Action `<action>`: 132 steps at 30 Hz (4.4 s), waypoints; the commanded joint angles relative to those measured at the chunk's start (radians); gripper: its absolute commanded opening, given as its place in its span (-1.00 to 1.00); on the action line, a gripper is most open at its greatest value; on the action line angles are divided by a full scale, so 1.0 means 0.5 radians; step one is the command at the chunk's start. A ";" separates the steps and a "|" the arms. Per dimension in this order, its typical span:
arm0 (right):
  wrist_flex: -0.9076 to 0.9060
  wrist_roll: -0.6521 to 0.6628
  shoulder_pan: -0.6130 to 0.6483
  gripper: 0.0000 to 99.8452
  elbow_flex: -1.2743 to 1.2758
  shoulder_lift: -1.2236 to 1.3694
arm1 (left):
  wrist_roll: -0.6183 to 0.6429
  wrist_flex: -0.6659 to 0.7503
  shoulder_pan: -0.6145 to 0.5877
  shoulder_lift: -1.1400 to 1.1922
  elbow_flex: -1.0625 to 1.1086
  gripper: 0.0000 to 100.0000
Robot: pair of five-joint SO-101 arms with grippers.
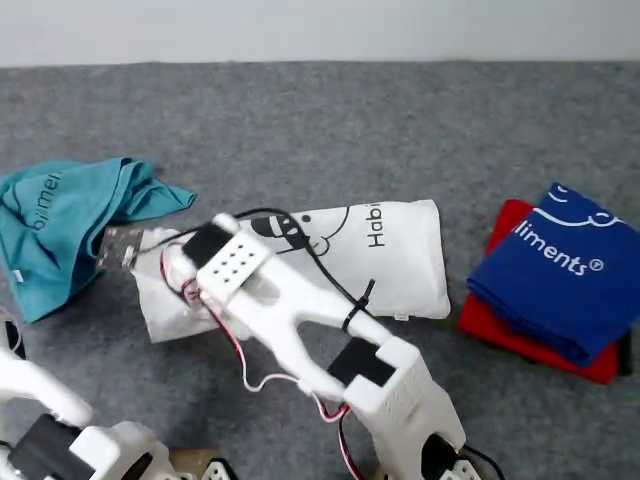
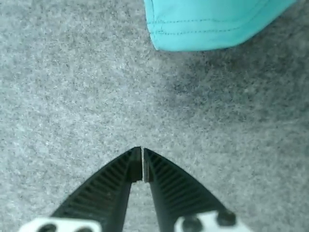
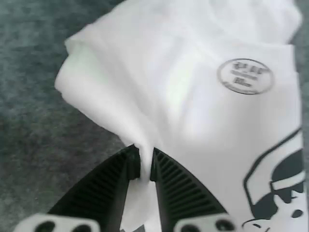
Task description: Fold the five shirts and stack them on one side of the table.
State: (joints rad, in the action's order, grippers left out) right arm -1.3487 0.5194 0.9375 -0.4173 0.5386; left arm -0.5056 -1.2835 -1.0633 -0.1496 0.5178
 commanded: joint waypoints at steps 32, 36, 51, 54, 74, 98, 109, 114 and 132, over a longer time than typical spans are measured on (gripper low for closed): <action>-0.790 -0.175 0.060 -0.94 -1.313 0.499 | -0.012 0.083 0.009 -0.028 -0.026 -0.97; -0.664 -0.095 0.048 -0.94 -1.326 0.726 | -0.012 0.083 0.009 -0.028 -0.026 -0.97; -0.456 -0.031 -0.315 -0.94 -1.587 0.845 | -0.012 0.086 0.009 -0.028 -0.026 -0.97; -0.508 -0.031 -0.296 -0.94 -1.599 0.879 | -0.015 0.086 0.009 -0.028 -0.026 -0.97; -0.895 -0.298 -0.370 -0.98 -1.292 0.763 | -0.018 -0.086 0.166 -0.601 -0.011 -0.97; -0.901 -0.525 -0.652 -0.98 -0.706 -0.032 | -0.015 -0.233 0.196 -0.798 0.044 -0.97; -0.790 -0.789 -1.300 -0.53 -0.249 -0.222 | -0.018 -0.313 0.199 -1.252 0.247 -0.97; -0.634 -0.856 -1.527 -0.52 -0.239 -0.094 | -0.018 -0.313 0.203 -1.270 0.256 -0.97; -0.373 -0.985 -1.699 -0.52 -0.249 0.477 | -0.021 -0.313 0.206 -1.270 0.244 -0.97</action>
State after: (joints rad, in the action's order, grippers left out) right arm -1.5528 0.0391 0.1151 -0.5386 0.7687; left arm -0.5102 -1.4369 -0.9712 -0.7618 0.6544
